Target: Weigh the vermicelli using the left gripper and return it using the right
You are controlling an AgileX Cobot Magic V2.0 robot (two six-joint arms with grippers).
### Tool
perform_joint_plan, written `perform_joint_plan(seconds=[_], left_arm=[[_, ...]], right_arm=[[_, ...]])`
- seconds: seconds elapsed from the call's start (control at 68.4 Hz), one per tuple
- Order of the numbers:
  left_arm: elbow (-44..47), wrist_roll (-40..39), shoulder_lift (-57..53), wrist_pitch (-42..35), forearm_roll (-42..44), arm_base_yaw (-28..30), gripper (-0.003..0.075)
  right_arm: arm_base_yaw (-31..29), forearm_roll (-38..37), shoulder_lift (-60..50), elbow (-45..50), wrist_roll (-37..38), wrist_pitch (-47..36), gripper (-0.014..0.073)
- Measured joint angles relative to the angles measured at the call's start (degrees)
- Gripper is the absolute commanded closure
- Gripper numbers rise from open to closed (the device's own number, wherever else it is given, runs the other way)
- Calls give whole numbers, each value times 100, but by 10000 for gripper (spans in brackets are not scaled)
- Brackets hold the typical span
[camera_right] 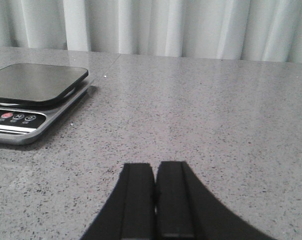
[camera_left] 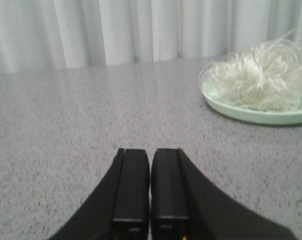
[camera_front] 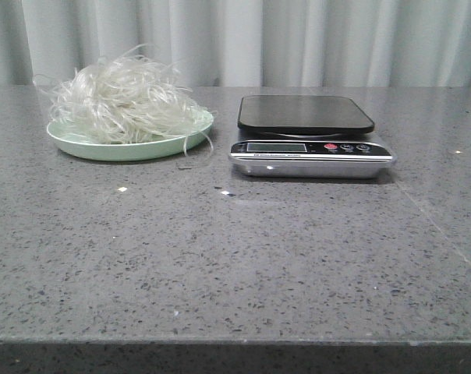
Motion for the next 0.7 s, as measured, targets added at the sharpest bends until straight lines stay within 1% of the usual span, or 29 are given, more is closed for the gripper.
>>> perform_joint_plan(seconds=[0.132, 0.219, 0.292, 0.366, 0.424, 0.556, 0.57, 0.702], left_arm=[[0, 0, 0, -622, 0, 0, 584], [-12, 0, 0, -1342, 0, 0, 584], [-122, 0, 0, -1558, 0, 0, 584], [-545, 0, 86, -1374, 0, 0, 584], [-1117, 0, 315, -1154, 26, 0, 584], [-2665, 0, 1372, -548, 71, 0, 584], [-2737, 0, 1494, -548, 71, 0, 584], [-3975, 0, 2641, 243, 71, 0, 582]], right_arm=[[0, 0, 0, 0, 0, -22, 443], [0, 0, 0, 0, 0, -33, 443], [0, 0, 0, 0, 0, -33, 443], [0, 0, 0, 0, 0, -33, 443], [0, 0, 0, 0, 0, -33, 443], [0, 0, 0, 0, 0, -33, 443], [0, 0, 0, 0, 0, -33, 443], [0, 0, 0, 0, 0, -33, 443]])
